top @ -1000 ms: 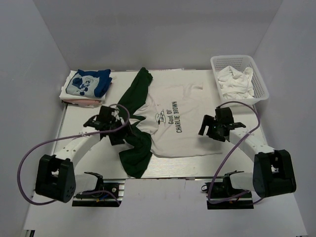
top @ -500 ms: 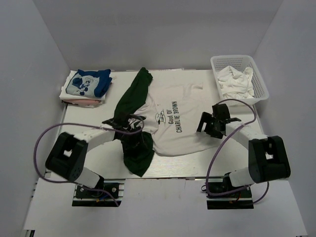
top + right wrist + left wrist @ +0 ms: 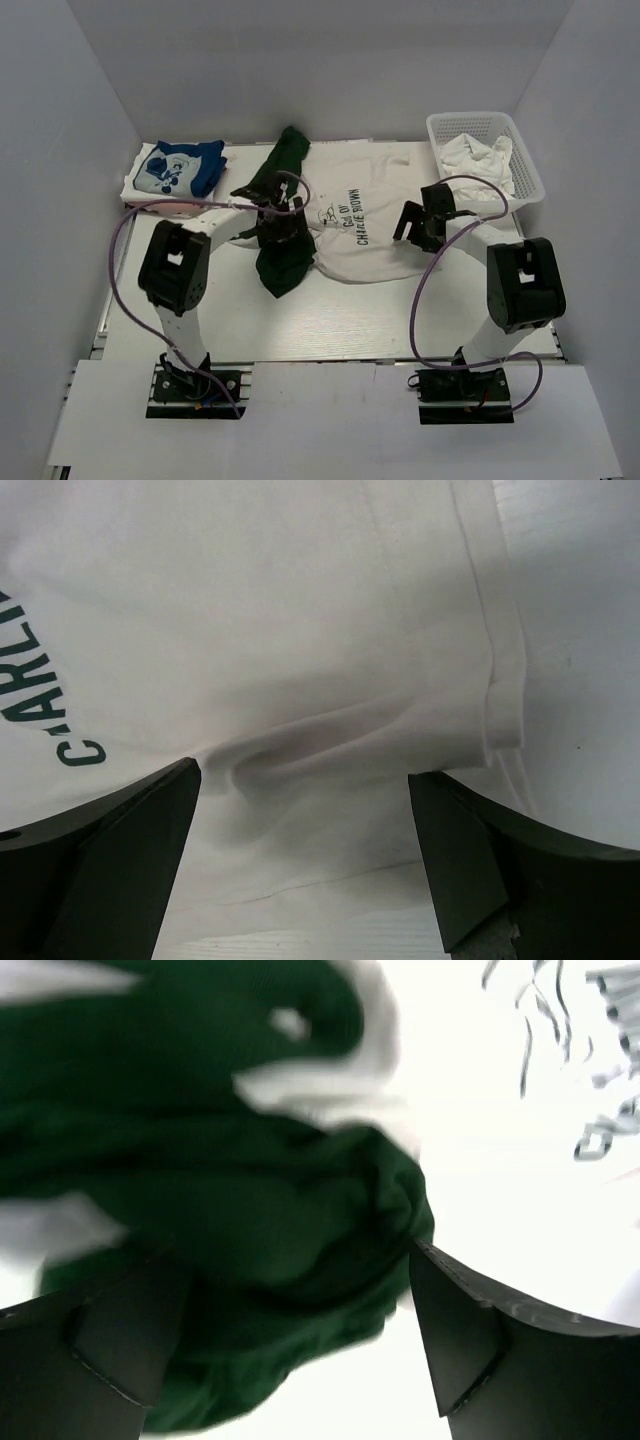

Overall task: Fold and stack the t-shirts
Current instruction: Flatten out the tshirt

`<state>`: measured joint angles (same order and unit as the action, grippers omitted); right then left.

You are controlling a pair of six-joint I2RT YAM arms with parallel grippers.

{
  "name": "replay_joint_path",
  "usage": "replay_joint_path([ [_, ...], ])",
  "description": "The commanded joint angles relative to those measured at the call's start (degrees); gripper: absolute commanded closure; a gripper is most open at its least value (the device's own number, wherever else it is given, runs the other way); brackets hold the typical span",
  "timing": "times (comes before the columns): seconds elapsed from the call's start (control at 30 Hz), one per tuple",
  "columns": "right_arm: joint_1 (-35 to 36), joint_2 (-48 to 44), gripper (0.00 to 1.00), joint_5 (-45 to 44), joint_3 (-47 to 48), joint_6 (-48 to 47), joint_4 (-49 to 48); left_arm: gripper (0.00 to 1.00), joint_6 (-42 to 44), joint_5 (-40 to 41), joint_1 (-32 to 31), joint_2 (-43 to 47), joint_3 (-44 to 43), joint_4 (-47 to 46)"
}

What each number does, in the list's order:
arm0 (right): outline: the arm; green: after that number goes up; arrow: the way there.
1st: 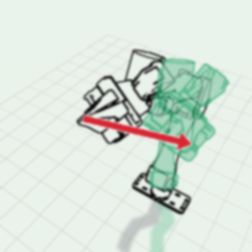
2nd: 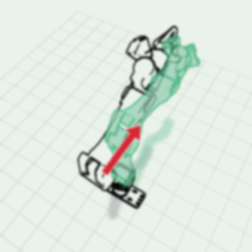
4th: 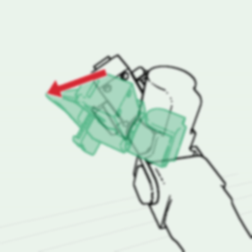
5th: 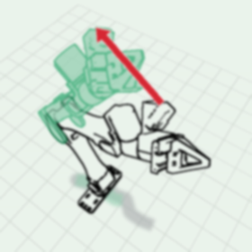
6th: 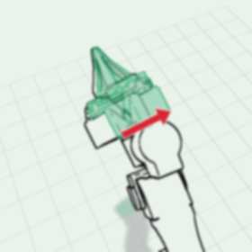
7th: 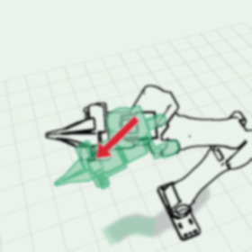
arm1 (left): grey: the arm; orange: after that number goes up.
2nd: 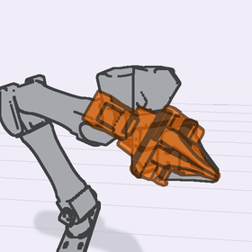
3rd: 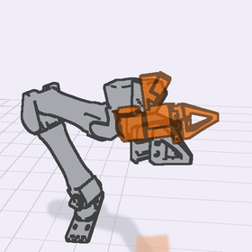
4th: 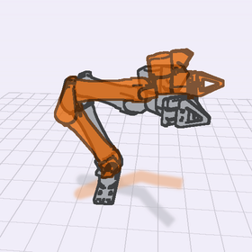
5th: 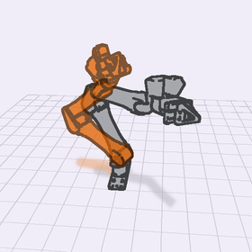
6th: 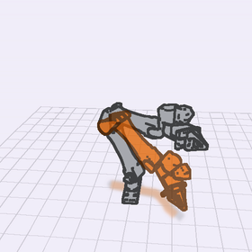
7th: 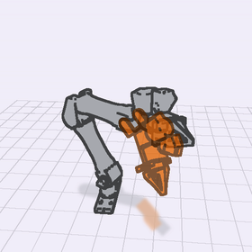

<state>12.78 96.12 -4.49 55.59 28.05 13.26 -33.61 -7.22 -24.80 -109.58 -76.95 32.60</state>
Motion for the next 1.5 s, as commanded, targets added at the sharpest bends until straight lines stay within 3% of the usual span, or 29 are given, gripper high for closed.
replay_joint_path([
  [0.0,-0.12,-5.49,0.10,-1.75,1.10,-1.60,-0.16,0.00,1.27,6.33,-1.31,15.74,4.33,3.53],
  [0.23,-0.21,-13.85,0.10,-3.24,-3.55,-2.31,1.59,0.00,-7.94,16.52,0.80,37.13,25.25,4.58],
  [0.33,-0.38,-15.87,0.10,-3.68,-5.14,-1.60,2.74,0.00,-8.92,20.83,2.20,37.16,27.20,7.12],
  [0.5,-0.64,-17.98,0.10,-5.69,-4.97,-1.69,7.22,0.00,-9.02,22.08,4.14,28.05,27.73,3.09],
  [0.67,-0.82,-21.32,0.10,-7.72,-7.07,-2.65,8.10,0.10,-5.86,17.79,5.46,19.94,25.71,-0.34],
  [0.87,-1.53,-21.23,0.10,-13.96,-7.60,-0.19,12.14,0.19,-2.26,13.13,3.97,17.91,29.21,-6.48],
  [1.03,-2.49,-20.62,0.10,-13.17,-9.36,-0.19,12.58,0.24,-1.12,11.63,3.97,14.41,29.49,-8.87],
  [1.07,-2.41,-20.53,0.10,-13.26,-9.71,-0.19,12.58,0.29,-1.11,11.62,3.97,14.39,29.49,-8.87],
  [1.23,-2.93,-20.88,0.10,-12.82,-9.89,-0.11,12.94,0.29,-1.89,13.28,3.97,20.97,29.48,-4.83],
  [1.33,-2.93,-21.06,0.10,-11.77,-9.89,-0.02,12.32,0.24,-4.27,15.22,3.97,27.83,29.49,-2.28],
  [1.47,-3.28,-20.53,0.10,-11.07,-9.36,-0.54,12.32,0.23,-3.75,14.34,3.97,30.48,28.88,-2.20],
])
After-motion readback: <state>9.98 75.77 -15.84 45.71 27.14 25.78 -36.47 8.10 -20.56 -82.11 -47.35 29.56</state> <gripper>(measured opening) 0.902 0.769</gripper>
